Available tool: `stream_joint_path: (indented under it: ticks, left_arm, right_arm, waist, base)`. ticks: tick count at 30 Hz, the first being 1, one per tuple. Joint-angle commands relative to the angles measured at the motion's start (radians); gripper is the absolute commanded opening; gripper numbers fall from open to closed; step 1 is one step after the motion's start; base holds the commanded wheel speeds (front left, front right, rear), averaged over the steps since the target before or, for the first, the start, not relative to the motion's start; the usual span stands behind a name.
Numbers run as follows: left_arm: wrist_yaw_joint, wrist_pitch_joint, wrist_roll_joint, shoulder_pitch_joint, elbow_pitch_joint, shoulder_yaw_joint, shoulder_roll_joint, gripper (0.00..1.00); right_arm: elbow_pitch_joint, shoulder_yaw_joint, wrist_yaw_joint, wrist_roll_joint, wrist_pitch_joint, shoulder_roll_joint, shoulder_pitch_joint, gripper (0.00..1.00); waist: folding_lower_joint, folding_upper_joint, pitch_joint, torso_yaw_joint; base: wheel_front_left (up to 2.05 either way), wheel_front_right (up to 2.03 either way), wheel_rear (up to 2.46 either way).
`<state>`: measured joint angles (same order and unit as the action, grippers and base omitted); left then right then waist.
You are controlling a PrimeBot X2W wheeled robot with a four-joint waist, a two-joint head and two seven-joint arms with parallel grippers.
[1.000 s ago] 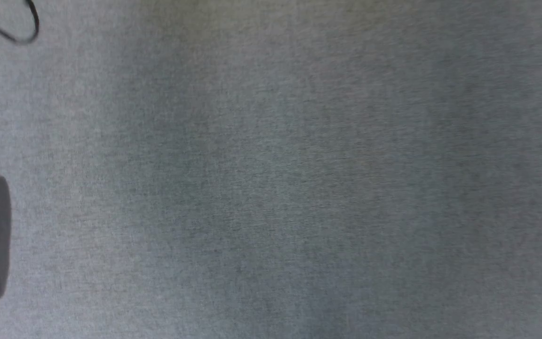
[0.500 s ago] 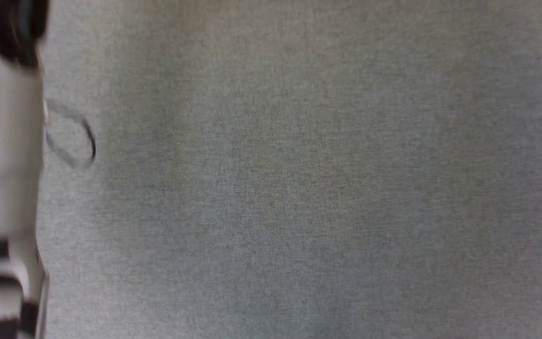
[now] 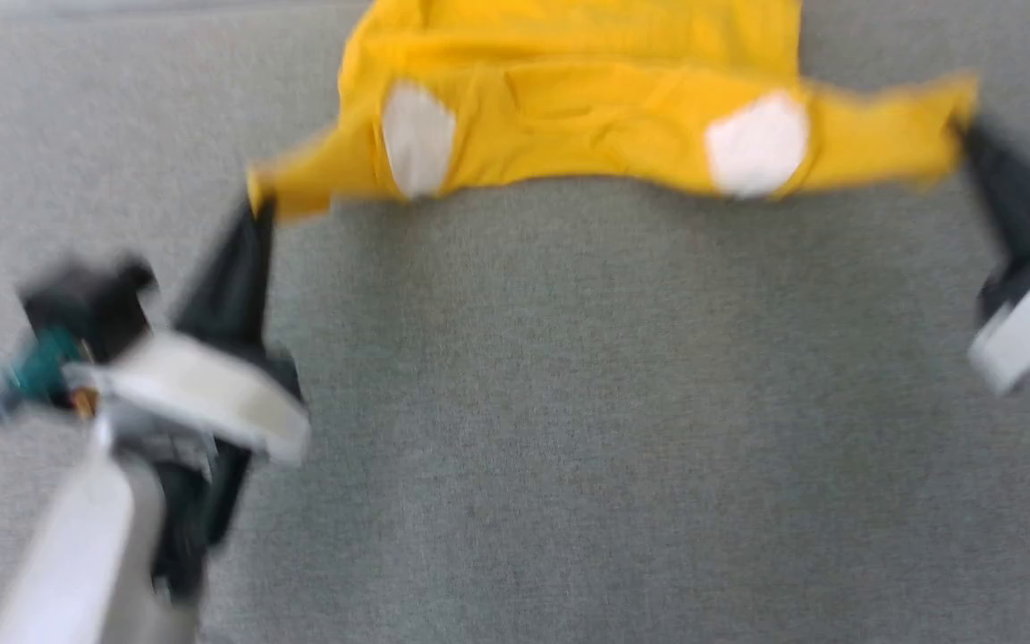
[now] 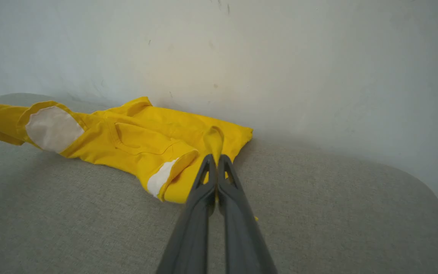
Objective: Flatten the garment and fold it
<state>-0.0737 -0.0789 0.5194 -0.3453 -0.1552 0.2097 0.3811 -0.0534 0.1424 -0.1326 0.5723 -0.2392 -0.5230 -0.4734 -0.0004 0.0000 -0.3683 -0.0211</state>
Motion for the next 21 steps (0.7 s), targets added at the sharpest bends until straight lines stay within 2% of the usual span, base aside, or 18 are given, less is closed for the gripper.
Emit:
stream_joint_path:
  ticks: [1, 7, 11, 13, 21]
  left_arm:
    - [-0.01, -0.005, 0.016, 0.076, -0.018, 0.008, -0.001, 0.0]
    - [-0.04, -0.022, 0.055, 0.324, -0.039, 0.011, 0.009, 0.0]
    - [-0.042, -0.05, 0.088, 0.453, -0.029, 0.022, 0.018, 0.0]
    - [-0.041, -0.069, 0.101, 0.508, -0.021, 0.033, 0.025, 0.0]
    - [-0.054, -0.143, 0.14, 0.666, 0.021, 0.066, 0.044, 0.0]
  right_arm:
    - [-0.031, -0.011, 0.002, -0.012, -0.012, 0.033, 0.075, 0.0]
    - [-0.112, -0.04, 0.002, -0.05, -0.052, 0.122, 0.353, 0.0]
    - [-0.124, -0.075, 0.002, -0.081, -0.066, 0.157, 0.527, 0.0]
    - [-0.119, -0.1, 0.002, -0.089, -0.068, 0.183, 0.607, 0.0]
    - [-0.068, -0.16, 0.002, -0.159, -0.067, 0.219, 0.834, 0.0]
  waist:
    - [0.0004, 0.0, 0.102, -0.015]
    - [0.0004, 0.0, 0.199, -0.022]
    - [0.0004, 0.0, 0.25, -0.016]
    - [0.0004, 0.0, 0.271, -0.015]
    - [0.0004, 0.0, 0.323, -0.007]
  base:
    - [0.0, 0.0, 0.0]
    - [0.0, 0.0, 0.0]
    - [0.0, 0.0, 0.0]
    - [0.0, 0.0, 0.0]
    - [0.0, 0.0, 0.0]
